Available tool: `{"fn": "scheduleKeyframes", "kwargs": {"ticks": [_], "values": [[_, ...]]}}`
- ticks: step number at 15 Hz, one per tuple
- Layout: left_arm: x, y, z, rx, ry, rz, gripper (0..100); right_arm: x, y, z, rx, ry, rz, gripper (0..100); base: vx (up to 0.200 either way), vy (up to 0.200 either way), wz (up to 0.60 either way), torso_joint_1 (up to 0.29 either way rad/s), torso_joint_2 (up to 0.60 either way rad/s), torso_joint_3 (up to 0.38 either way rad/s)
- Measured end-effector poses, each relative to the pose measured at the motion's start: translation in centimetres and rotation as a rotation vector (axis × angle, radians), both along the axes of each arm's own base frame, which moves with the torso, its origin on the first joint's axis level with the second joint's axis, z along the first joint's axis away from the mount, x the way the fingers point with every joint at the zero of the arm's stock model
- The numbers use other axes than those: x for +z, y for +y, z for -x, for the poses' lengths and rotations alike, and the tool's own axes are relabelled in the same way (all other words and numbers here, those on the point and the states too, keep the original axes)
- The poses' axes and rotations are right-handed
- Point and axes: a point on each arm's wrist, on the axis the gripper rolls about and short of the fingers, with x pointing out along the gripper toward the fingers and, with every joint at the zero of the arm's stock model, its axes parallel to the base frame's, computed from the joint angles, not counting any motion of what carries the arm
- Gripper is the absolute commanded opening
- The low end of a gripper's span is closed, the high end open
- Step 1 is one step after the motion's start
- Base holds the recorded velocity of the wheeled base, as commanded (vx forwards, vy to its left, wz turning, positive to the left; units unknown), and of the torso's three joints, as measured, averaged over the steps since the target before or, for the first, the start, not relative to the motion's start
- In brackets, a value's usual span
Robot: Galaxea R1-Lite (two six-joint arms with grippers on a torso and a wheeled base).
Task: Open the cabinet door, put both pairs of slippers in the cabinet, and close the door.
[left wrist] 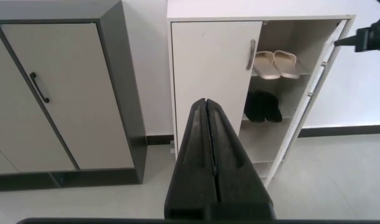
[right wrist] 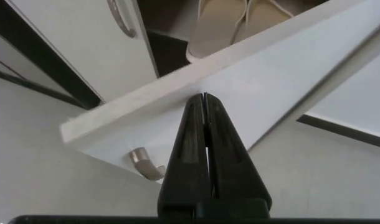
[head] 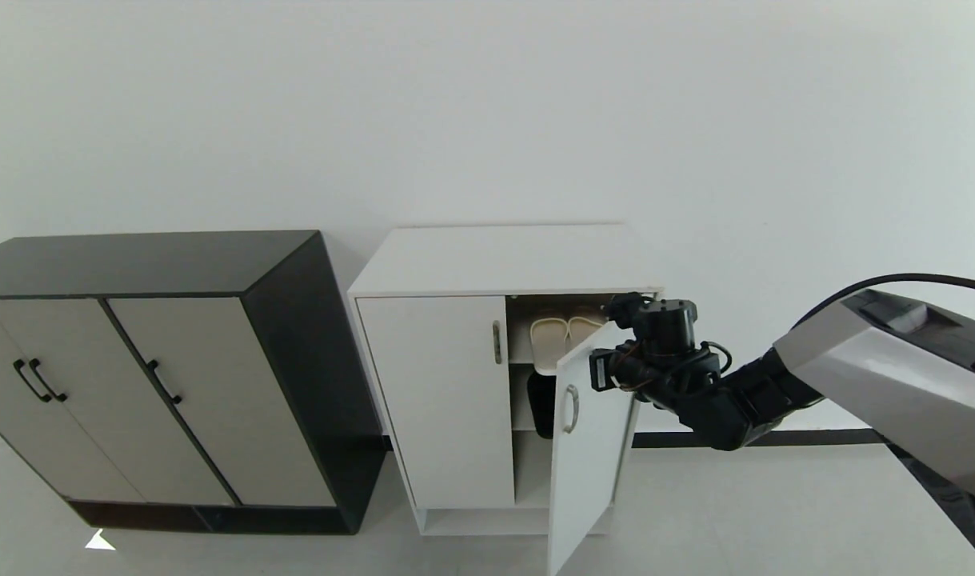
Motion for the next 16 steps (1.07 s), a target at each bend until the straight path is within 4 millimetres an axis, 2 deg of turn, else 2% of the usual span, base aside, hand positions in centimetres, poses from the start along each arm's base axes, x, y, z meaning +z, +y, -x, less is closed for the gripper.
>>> {"fn": "scheduleKeyframes", "kwargs": {"ticks": [3,5,8,12,16], "values": [[0.0,0.0,0.0,0.000,0.000,0.000,0,0.2,0.8,-1.6,0.009,-0.109,-0.073,0,0.000,0.000,0.00,0.000,0.00,0.000],[0.0,0.0,0.0,0.000,0.000,0.000,0,-0.3,0.7,-1.2,0.054,-0.144,-0.114,0,0.000,0.000,0.00,0.000,0.00,0.000],[0.0,0.0,0.0,-0.001,0.000,0.000,0,-2.3,-1.0,1.9,0.213,-0.080,-0.136,0,0.000,0.000,0.00,0.000,0.00,0.000],[0.0,0.0,0.0,-0.001,0.000,0.000,0,-3.4,-4.0,6.5,0.439,-0.060,-0.191,0,0.000,0.000,0.00,0.000,0.00,0.000],[0.0,0.0,0.0,-0.001,0.000,0.001,0,-3.6,-4.6,7.9,0.454,-0.033,-0.185,0,0.000,0.000,0.00,0.000,0.00,0.000]]}}
